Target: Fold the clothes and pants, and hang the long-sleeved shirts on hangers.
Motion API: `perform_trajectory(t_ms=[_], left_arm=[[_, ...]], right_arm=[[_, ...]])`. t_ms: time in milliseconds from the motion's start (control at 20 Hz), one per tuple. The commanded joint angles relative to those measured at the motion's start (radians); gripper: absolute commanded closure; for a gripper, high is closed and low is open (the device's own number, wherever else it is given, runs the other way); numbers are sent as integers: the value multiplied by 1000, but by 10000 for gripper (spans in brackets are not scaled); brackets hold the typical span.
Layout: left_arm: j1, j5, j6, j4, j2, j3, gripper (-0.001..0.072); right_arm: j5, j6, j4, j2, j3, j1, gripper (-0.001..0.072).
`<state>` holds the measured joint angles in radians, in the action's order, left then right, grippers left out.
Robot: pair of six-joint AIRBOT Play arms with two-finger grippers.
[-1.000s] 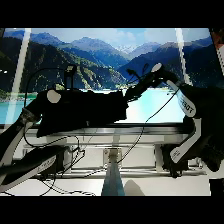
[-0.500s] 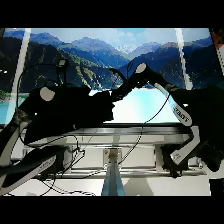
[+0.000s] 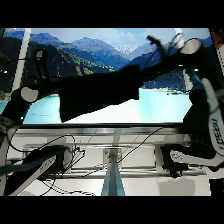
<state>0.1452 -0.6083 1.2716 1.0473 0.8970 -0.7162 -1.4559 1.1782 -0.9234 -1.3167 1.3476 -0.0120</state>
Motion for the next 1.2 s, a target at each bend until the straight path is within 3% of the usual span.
perform_trajectory(t_ms=[0, 50, 100, 200, 250, 450, 550, 700, 800, 850, 950, 1000, 1050, 1100, 1150], left_arm=[[-14, 5, 0, 0, -19, -2, 20], [-17, 19, 0, 0, -32, -2, 22], [-24, 32, 0, 0, -55, -7, 71], [-55, 42, -4, 1, -111, -55, 429], [-72, 50, -4, 1, -140, -91, 495], [-109, 58, -60, 124, -264, -236, 494], [-109, 89, -60, 157, -331, -245, 494], [-109, 92, -60, 157, -404, -245, 494], [-109, 92, -60, 156, -432, -245, 494], [-109, 93, -59, 156, -442, -245, 494], [-109, 92, -59, 156, -450, -245, 494], [-109, 92, -59, 156, -450, -245, 494], [-109, 92, -59, 156, -450, -245, 494], [-109, 92, -59, 156, -449, -245, 494], [-109, 92, -59, 156, -445, -245, 494]], right_arm=[[-60, 180, -203, 245, 1, 202, 684], [-77, 223, -270, 312, 1, 261, 683], [-85, 254, -351, 382, 1, 325, 683], [-101, 309, -528, 497, 1, 451, 684], [-104, 339, -629, 543, 0, 520, 684], [-188, 468, -921, 637, 1, 821, 683], [-206, 557, -951, 658, 1, 990, 682], [-205, 808, -933, 661, 0, 1188, 667], [-201, 888, -883, 655, 0, 1229, 480], [-192, 892, -859, 650, 0, 1226, 425], [-156, 892, -770, 634, -1, 1226, 412], [-140, 892, -739, 627, -5, 1226, 305], [-126, 892, -724, 620, -16, 1226, 92], [-115, 889, -713, 614, -28, 1226, -8], [-103, 889, -683, 606, -42, 1226, 3]])
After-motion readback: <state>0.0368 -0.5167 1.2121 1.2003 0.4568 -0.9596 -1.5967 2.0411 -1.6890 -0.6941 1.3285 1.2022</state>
